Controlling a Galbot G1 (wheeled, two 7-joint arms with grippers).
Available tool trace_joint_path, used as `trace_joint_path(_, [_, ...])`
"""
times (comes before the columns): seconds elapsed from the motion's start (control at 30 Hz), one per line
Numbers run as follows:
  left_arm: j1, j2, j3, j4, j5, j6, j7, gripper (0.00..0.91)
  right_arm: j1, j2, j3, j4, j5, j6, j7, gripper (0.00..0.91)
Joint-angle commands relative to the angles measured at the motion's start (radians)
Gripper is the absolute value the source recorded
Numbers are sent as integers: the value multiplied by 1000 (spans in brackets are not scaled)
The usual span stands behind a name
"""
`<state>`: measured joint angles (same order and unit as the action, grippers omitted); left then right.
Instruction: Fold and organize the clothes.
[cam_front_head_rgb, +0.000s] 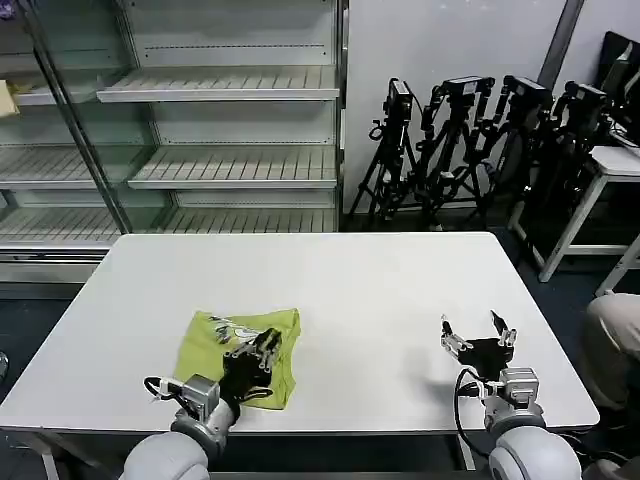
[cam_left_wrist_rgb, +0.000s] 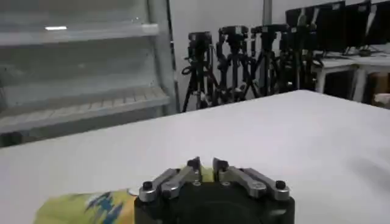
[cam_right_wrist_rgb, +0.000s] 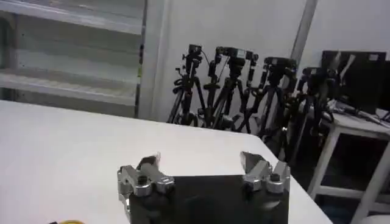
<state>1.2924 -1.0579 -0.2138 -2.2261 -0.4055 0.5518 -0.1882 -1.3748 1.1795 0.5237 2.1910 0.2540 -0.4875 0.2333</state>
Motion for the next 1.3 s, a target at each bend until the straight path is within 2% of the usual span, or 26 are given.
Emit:
trace_joint_path(0.03, [-16,-52,55,5,-32,-51,-18,907,3,6,-5,5,-2,-1,0,907])
trace_joint_path(0.2, [-40,-68,4,-41,-36,-119,13,907,6,13,-9,12,-4,-2,-1,907])
trace_joint_path(0.33, [-36,-37,-174,-67,-39,-127,49,907,3,16,-3,10,-4,1,-4,907])
trace_joint_path(0.47, [42,8,-350,-29,-41,-56,46,907,6,19,0,11,-1,5,-9,907])
trace_joint_path(0.57, [110,-1,-425,4,-60,15,45,907,9,21,5,14,0,8,-11,907])
trace_joint_path(0.8, [171,-57,-480,77,-173,25,39,907,-3,6,29,14,6,22,-17,907])
trace_joint_path(1.3, [78,-91,-439,264,-218,20,92,907,-24,-11,38,8,12,39,-21,907])
